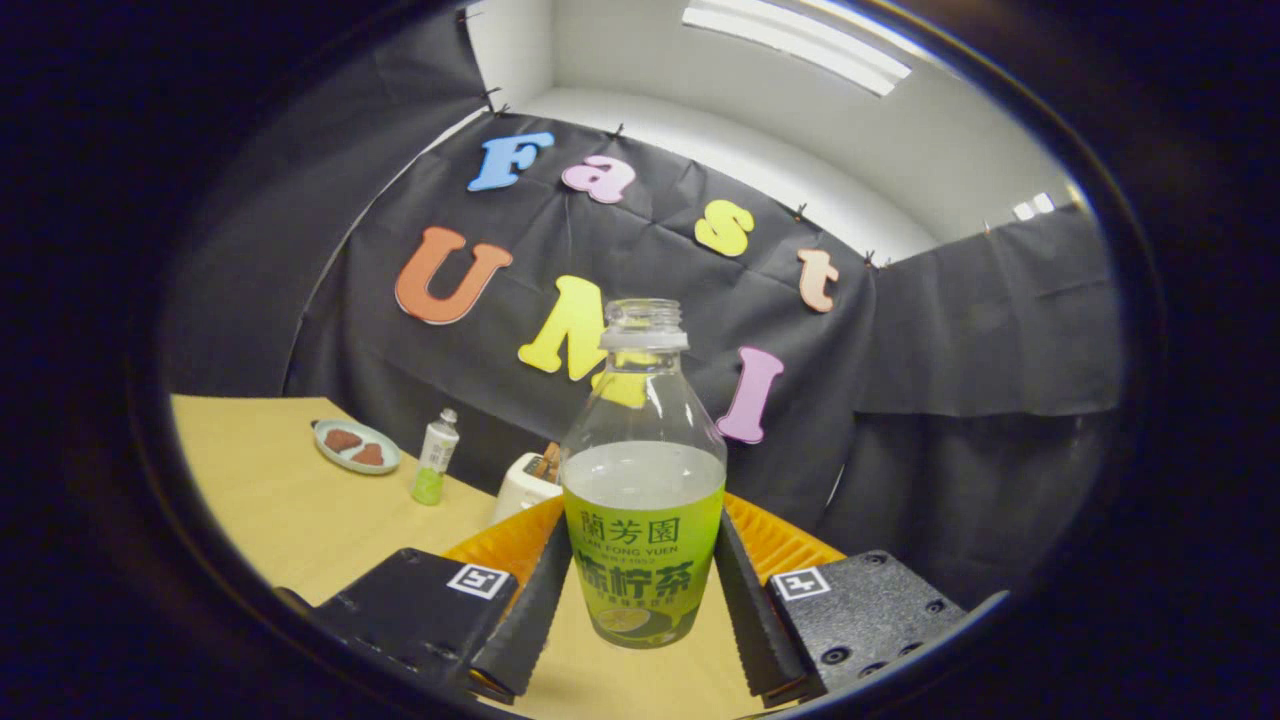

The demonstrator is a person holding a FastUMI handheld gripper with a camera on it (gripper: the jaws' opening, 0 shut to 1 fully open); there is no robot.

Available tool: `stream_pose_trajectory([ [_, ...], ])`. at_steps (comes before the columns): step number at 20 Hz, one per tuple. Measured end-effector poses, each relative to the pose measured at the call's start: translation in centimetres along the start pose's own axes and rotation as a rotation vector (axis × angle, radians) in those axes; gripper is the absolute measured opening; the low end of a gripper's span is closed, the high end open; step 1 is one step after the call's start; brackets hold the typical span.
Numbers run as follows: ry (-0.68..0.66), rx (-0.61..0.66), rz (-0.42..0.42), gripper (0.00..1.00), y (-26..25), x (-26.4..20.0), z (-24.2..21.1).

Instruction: Take the bottle from table, then pour the juice into the cup, finally place the bottle on the coaster

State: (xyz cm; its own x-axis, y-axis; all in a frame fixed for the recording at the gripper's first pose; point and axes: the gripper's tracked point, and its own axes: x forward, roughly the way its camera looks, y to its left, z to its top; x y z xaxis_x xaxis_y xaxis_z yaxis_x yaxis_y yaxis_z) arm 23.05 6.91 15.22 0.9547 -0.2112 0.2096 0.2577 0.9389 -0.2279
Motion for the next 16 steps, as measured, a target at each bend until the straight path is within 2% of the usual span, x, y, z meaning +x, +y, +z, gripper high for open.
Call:
stream_pose_trajectory([
  [5,0.075,0.206,0.043,0.81,1.8,3.4,-2.3],
  [8,0.089,0.280,0.047,0.81,2.4,5.6,-4.7],
  [12,0.121,0.256,0.065,0.82,4.1,8.9,-9.1],
  [16,0.183,0.266,0.140,0.82,6.6,10.9,-13.2],
])
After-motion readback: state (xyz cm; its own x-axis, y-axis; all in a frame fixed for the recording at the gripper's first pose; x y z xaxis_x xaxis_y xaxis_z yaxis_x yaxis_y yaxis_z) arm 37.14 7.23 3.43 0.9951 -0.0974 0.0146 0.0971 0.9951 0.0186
